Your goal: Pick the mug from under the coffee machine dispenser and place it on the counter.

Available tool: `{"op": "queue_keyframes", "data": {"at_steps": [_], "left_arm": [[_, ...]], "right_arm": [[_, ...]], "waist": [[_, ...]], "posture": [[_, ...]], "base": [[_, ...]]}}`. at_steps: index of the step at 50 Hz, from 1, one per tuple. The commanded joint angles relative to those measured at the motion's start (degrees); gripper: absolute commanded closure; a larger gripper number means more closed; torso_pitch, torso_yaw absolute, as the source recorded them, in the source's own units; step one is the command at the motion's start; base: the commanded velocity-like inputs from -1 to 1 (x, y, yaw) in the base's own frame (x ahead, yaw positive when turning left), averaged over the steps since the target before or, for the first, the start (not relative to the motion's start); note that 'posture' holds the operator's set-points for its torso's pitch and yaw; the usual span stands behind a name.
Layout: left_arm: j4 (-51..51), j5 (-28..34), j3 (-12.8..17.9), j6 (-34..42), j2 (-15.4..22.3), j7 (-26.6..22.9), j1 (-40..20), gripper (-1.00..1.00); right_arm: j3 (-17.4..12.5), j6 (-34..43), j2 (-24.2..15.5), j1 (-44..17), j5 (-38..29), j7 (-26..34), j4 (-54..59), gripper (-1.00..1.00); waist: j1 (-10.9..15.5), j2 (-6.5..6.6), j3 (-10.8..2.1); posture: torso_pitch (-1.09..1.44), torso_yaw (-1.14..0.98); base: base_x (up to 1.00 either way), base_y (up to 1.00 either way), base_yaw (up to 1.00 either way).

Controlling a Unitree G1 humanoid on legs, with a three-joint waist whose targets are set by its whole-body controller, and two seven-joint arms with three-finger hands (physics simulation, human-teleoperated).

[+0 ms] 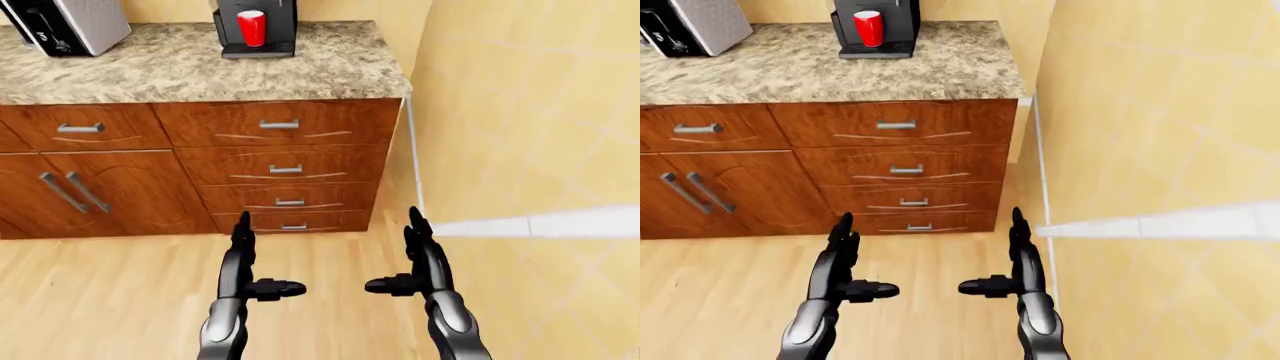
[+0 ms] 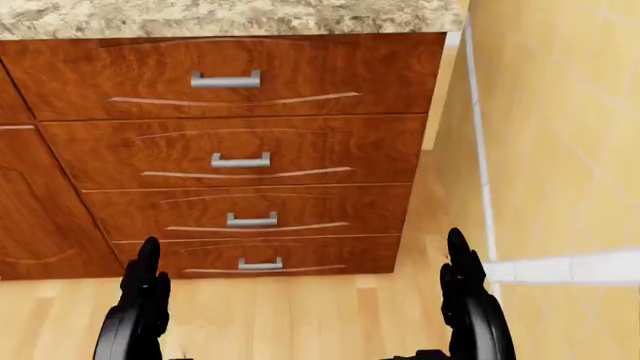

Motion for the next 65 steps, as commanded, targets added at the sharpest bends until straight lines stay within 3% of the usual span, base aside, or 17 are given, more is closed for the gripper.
{"op": "queue_keyframes", "data": {"at_steps": [1,3,4,5,7,8,16,21,32,39,52,62,63,65], "left_arm": [[-6.61,0.04,-0.06,-3.52,0.34,-0.26,-1.26,-1.00],[-7.04,-0.12,0.42,-3.46,0.39,-0.13,-1.43,-1.00],[-6.39,1.86,0.33,-4.80,0.78,0.73,-1.66,-1.00],[-6.60,0.77,0.63,-4.11,0.62,0.11,-1.76,-1.00],[-7.57,0.20,0.66,-3.85,0.69,-0.68,-1.82,-1.00],[-8.74,-0.25,1.04,-3.24,0.72,-0.71,-1.83,-1.00],[-14.31,-0.66,2.54,0.47,1.66,-0.66,-3.03,-1.00],[-17.91,-2.88,6.44,5.17,3.54,-1.28,-5.44,-1.00],[-25.86,-5.80,11.07,13.58,6.88,-0.52,-9.76,-1.00],[-30.77,-8.60,16.15,19.94,11.35,0.29,-14.35,-1.00],[-35.47,-12.27,21.70,28.39,18.91,2.72,-20.23,-1.00],[-37.03,-15.89,25.26,33.01,23.92,4.27,-23.41,-1.00],[-37.15,-16.12,25.33,33.25,24.27,4.40,-23.56,-1.00],[-37.27,-16.31,25.19,33.25,24.67,4.24,-23.52,-1.00]], "right_arm": [[-0.01,-4.22,-0.33,-1.85,-0.27,-0.04,-4.23,-1.00],[0.00,-3.56,-0.28,-1.59,-0.06,0.18,-5.36,-1.00],[-0.29,-3.42,-0.37,-1.91,-0.03,-0.04,-5.91,-1.00],[-0.36,-2.35,-0.39,-1.85,0.31,0.13,-7.17,-1.00],[-0.63,-1.33,-0.41,-2.04,0.74,0.20,-8.32,-1.00],[-0.26,-1.62,-0.49,-1.60,0.40,0.55,-9.21,-1.00],[-3.31,7.07,-1.49,-4.58,4.77,0.43,-16.86,-1.00],[-6.32,10.10,-3.33,-7.51,7.40,0.53,-17.86,-1.00],[-14.28,16.83,-11.37,-18.04,13.83,-1.94,-20.39,-1.00],[-17.87,21.38,-17.63,-23.87,18.08,-4.19,-22.55,-1.00],[-20.77,22.64,-25.46,-30.17,21.20,-5.72,-20.06,-1.00],[-20.79,22.68,-26.97,-30.63,21.30,-5.00,-19.88,-1.00],[-20.83,22.50,-27.04,-30.70,21.11,-4.91,-19.56,-1.00],[-21.03,22.83,-27.20,-30.82,21.35,-4.76,-19.81,-1.00]], "waist": [[-0.12,-0.45,-0.05],[0.43,-0.04,-3.55],[0.42,-0.05,-3.00],[0.38,-0.40,-0.93],[0.48,-0.44,-4.00],[0.50,-0.40,-4.30],[0.52,-0.27,-4.80],[0.48,-0.22,-5.22],[0.52,-0.20,-4.93],[0.51,-0.43,-4.38],[0.50,-0.30,-3.48],[0.46,-0.15,-3.23],[0.37,0.10,-4.31],[0.30,0.32,-3.25]], "posture": [[0.00,0.00],[0.00,0.00],[0.00,0.00],[0.00,0.00],[0.00,0.00],[0.00,0.00],[0.00,0.00],[0.00,0.00],[0.00,0.00],[0.00,0.00],[0.00,0.00],[0.00,0.00],[0.00,0.00],[0.00,0.00]], "base": [[0.00,0.00,0.00],[0.00,0.00,0.00],[0.00,0.00,0.00],[0.00,0.00,0.00],[0.00,0.00,0.00],[0.00,0.00,0.00],[0.00,0.00,0.00],[0.00,0.00,0.00],[0.00,0.00,0.00],[0.00,0.00,0.00],[0.00,0.00,0.00],[0.00,0.00,0.00],[0.06,0.00,0.00],[0.09,0.00,0.00]]}}
